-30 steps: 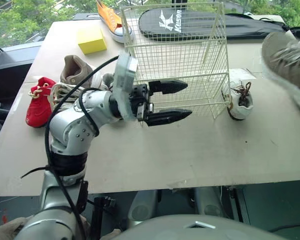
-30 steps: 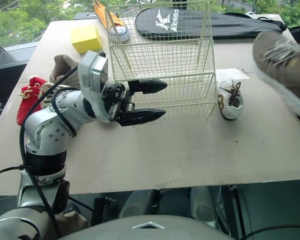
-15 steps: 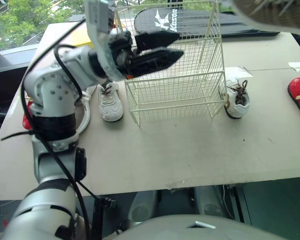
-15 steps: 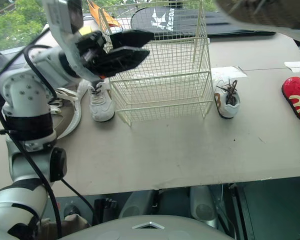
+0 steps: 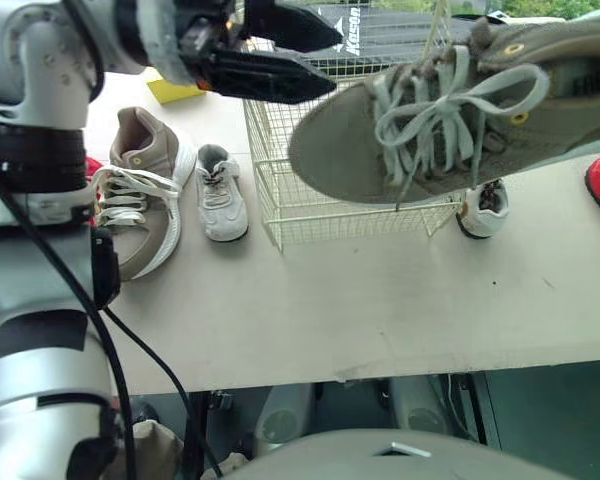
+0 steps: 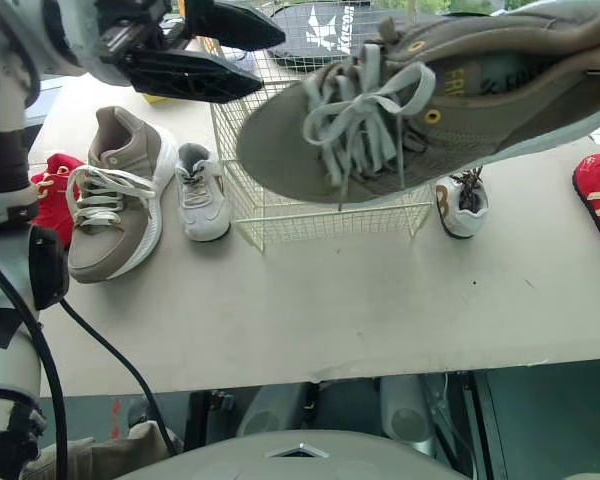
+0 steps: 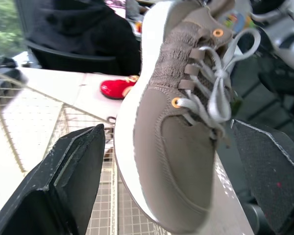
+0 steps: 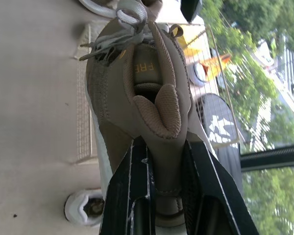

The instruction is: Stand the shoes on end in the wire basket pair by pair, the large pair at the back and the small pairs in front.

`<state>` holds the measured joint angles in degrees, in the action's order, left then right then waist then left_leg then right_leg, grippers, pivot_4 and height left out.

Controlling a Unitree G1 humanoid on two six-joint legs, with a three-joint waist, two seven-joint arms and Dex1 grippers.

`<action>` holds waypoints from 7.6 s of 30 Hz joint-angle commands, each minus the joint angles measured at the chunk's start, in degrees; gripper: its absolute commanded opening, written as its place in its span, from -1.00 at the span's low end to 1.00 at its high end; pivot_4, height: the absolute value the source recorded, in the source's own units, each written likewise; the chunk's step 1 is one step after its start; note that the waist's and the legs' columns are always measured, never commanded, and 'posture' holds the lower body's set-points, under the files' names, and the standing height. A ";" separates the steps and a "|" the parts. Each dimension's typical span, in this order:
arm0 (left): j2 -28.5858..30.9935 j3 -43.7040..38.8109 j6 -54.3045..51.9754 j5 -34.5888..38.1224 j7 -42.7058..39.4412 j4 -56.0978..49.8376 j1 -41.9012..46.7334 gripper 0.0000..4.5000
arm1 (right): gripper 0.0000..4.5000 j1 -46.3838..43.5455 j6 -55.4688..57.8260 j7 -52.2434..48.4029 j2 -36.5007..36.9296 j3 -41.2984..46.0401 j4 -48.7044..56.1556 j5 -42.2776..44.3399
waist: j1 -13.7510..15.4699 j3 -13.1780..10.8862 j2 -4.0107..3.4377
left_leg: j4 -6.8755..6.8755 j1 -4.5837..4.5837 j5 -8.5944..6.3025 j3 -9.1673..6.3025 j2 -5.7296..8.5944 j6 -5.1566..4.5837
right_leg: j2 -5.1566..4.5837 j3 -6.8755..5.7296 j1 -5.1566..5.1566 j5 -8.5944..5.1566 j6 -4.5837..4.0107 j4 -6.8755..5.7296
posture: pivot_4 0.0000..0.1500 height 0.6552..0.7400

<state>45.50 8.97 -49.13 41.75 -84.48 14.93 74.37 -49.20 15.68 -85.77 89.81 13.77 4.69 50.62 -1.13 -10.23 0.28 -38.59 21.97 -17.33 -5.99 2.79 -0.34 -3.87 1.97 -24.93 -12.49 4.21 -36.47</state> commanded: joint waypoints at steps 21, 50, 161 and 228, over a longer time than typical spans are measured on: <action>-4.72 7.12 1.80 1.35 -8.02 1.30 6.22 0.10 | -1.00 -27.34 -0.17 -6.73 -16.58 -22.53 -9.07 -6.04 | -1.15 -0.32 0.18 | -0.71 0.96 0.01 -0.16 0.10 0.00 | -0.08 -0.15 -0.91 0.04 0.05 -0.67 | 1.00 1.00; -17.14 -18.15 12.64 -9.32 41.31 -24.29 -18.80 -0.85 | 1.00 2.25 60.65 42.20 -35.51 14.54 13.44 3.61 | 0.37 -0.21 0.26 | -1.00 0.70 0.01 -0.22 0.07 0.02 | -0.24 0.25 -1.05 0.05 0.02 -1.40 | 1.00 1.00; 6.05 -35.55 7.66 34.89 65.61 -49.59 -55.83 0.56 | -0.16 -17.45 -7.09 23.48 -65.86 -6.01 -45.12 -30.00 | -2.40 -0.03 0.42 | -0.72 0.61 0.03 -0.08 0.12 0.04 | -0.17 0.47 -1.22 0.11 0.06 -1.33 | 1.00 1.00; 31.94 -65.28 -1.23 -12.63 14.98 8.49 -86.59 0.56 | 0.99 18.50 23.31 27.43 -41.11 -1.30 31.79 8.67 | -0.90 0.66 0.83 | 0.10 -0.31 -0.14 -0.74 0.05 0.22 | -0.42 -0.72 -0.76 0.23 -0.40 -0.85 | 1.00 1.00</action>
<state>77.28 -57.15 -51.85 29.79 -69.04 23.22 -13.15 -30.48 39.72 -57.52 47.58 10.03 34.68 58.38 -2.04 -9.57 1.11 -38.49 21.66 -17.47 -6.72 2.84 -0.12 -4.29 1.25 -25.69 -12.26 3.81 -37.33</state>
